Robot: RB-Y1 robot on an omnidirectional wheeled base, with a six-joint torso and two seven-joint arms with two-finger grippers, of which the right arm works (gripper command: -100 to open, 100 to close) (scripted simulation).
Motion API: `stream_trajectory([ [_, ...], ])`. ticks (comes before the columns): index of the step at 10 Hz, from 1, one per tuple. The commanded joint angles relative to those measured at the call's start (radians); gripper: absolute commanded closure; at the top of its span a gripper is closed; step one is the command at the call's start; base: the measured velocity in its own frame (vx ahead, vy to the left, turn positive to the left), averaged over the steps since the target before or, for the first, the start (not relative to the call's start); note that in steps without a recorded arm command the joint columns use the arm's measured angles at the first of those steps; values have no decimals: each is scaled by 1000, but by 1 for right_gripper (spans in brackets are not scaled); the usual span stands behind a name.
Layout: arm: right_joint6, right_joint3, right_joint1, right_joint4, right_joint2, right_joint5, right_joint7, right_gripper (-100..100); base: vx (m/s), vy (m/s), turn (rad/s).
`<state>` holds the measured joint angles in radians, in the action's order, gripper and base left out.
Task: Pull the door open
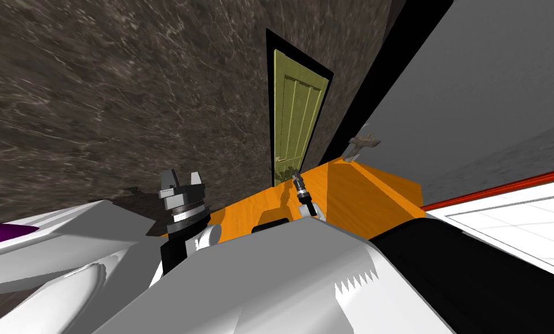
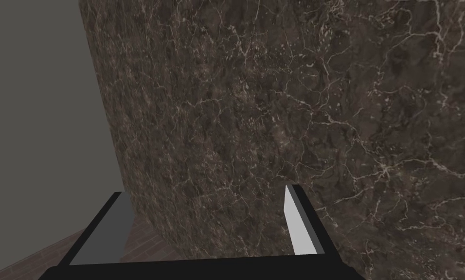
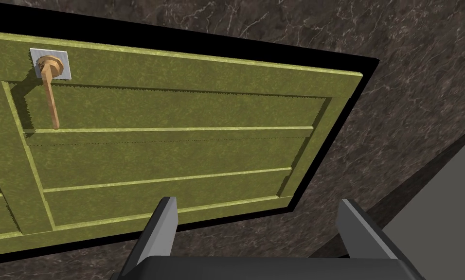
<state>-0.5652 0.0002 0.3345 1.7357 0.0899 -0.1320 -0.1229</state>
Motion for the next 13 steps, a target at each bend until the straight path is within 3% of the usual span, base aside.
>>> stream_trajectory([
  [1, -14, -8, -18, -44, 12, -7, -16, -100, 102, -18, 36],
  [13, -136, -51, -151, -399, 65, -70, -113, -100, 95, -31, 36],
])
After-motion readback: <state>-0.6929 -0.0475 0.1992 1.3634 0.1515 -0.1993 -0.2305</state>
